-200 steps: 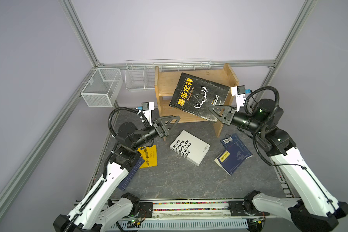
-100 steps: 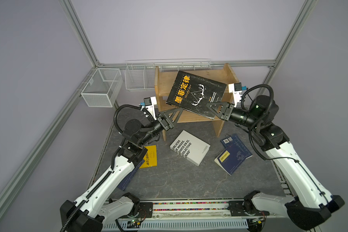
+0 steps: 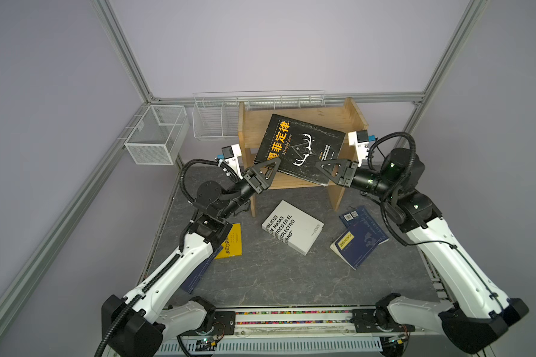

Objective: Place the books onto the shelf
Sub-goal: 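Lift the black book with both grippers up toward the shelf, then lower the black book with both grippers onto the lower shelf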

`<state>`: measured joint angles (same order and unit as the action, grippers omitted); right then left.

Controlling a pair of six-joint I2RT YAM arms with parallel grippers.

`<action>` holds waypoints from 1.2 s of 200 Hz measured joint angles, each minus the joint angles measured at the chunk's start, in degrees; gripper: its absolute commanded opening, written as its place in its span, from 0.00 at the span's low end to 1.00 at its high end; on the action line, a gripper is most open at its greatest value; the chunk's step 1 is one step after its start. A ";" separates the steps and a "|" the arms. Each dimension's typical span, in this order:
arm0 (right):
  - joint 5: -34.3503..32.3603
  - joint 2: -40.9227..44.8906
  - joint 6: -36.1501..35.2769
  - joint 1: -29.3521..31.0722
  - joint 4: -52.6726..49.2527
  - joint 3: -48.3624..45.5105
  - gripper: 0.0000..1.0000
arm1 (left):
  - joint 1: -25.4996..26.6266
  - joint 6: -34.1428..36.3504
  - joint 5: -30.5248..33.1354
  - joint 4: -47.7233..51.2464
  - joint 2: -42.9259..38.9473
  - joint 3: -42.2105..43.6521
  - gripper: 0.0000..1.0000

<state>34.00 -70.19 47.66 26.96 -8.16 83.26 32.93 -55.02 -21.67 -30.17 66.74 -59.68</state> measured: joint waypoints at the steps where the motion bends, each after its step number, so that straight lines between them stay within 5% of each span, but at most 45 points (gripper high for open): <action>1: 0.00 0.00 0.00 0.00 0.04 -0.07 0.06 | 0.07 0.11 0.11 -0.04 0.00 0.00 0.62; 110: -0.28 4.96 3.37 -0.83 7.63 -17.18 0.10 | 5.25 -7.15 8.46 -6.23 -1.18 12.22 0.00; 167: -5.51 7.93 -0.44 -0.17 1.27 -22.47 0.12 | 9.40 -9.84 15.41 -8.11 -1.33 20.00 0.00; 240: -15.63 -6.93 -6.40 -0.15 -0.96 -15.30 0.47 | 9.60 -5.05 28.94 -4.70 3.67 18.36 0.00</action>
<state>18.37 -77.12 41.25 26.81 -9.13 67.96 42.52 -60.07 7.27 -34.87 70.41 -41.32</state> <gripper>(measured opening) 0.450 0.157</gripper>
